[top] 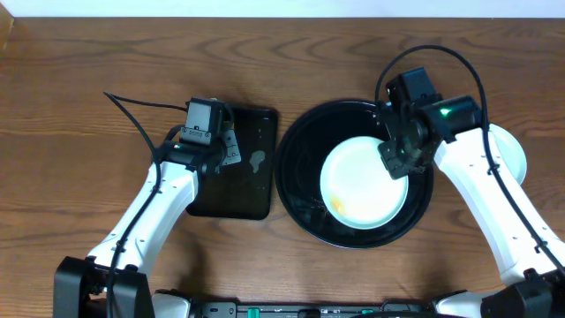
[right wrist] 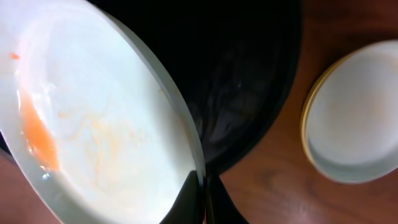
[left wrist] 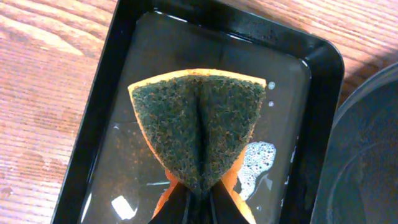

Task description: Clean dirty plates on tray and stack at the side

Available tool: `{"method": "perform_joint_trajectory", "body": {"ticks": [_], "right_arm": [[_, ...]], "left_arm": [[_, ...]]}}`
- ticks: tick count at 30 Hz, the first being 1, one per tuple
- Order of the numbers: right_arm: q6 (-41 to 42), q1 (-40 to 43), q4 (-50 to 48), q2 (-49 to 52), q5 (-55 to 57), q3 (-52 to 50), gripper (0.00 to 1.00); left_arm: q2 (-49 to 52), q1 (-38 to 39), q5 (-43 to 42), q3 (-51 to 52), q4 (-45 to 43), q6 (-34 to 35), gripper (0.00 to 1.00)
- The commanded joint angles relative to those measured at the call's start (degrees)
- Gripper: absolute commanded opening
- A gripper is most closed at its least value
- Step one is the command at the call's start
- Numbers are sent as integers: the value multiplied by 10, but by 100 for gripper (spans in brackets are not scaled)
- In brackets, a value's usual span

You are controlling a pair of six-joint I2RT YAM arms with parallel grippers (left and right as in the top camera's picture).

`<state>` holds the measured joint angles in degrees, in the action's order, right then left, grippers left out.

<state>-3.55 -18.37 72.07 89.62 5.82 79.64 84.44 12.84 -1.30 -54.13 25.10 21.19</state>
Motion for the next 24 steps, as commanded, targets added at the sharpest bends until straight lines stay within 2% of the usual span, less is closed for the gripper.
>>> {"method": "perform_joint_trajectory", "body": {"ticks": [1,5,9,18,24], "right_arm": [[28,-3,-12,5,-6,2,1],[92,3,-49,5,-8,2,1],[93,3,-37,7,-30,2,1],[93,3,57,15,-33,0,1],[93,3,6,15,-22,0,1]], "left_arm": [[5,-3,5,-5,0,5,8],[5,-3,5,-5,4,5,8],[5,-3,5,-5,10,5,8],[5,-3,5,-5,10,5,8],[5,-3,5,-5,10,5,8]]}}
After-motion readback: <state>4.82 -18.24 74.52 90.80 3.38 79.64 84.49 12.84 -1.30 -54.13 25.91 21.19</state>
